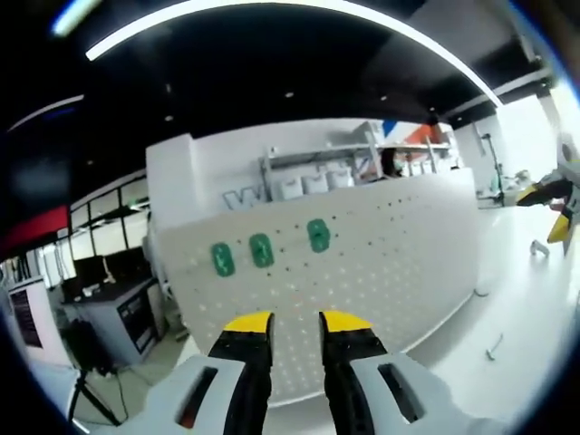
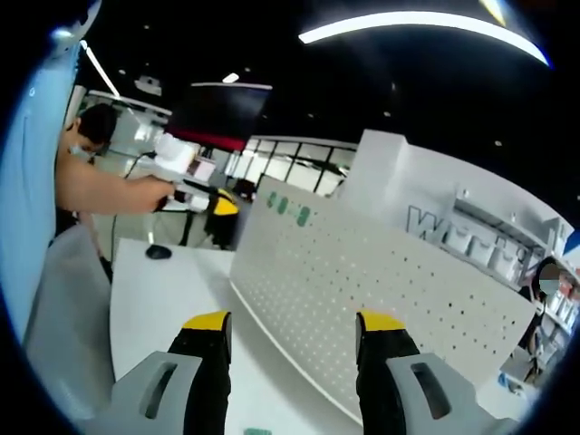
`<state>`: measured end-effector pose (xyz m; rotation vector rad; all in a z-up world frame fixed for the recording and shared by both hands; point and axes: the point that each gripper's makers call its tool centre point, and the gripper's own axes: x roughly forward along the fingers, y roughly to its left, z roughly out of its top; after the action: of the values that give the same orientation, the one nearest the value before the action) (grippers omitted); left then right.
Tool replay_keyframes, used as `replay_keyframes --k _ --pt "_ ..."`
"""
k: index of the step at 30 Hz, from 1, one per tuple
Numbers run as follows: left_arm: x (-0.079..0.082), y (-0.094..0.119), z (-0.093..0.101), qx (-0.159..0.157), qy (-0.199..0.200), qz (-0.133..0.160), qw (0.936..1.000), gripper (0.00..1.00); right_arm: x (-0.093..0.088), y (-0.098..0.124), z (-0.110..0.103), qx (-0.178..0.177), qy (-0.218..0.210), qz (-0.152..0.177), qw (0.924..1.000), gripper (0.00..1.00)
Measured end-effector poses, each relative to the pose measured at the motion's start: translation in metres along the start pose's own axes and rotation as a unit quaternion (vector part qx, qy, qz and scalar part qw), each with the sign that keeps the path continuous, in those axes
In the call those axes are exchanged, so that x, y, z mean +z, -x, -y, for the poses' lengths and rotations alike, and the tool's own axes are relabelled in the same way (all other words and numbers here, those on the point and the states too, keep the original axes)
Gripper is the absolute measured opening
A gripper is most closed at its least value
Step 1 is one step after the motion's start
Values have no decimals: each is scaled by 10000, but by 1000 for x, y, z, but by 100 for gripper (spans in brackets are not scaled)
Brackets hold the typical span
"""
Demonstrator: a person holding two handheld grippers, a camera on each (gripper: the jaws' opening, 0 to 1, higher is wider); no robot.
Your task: Insert the hook assembly into the mounting plate slot until the hook locks in place.
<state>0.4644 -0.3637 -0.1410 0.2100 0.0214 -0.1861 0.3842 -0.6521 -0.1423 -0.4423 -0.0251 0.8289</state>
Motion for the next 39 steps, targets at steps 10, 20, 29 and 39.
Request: replay_keyframes --k 10,20,29,39 --pt "-6 13 22 -239 8 -56 9997 20 -10 2 0 -31 -85 -104 9999 55" --pt "-17 21 37 -401 22 -137 9991 19 -19 3 0 -59 -153 -206 9997 55" --pt "-20 23 49 -542 17 -161 9984 19 -36 4 2 -102 -306 -319 9990 54" --pt "-16 25 56 -626 0 -137 9979 18 -64 7 0 -121 -577 -486 9971 53"
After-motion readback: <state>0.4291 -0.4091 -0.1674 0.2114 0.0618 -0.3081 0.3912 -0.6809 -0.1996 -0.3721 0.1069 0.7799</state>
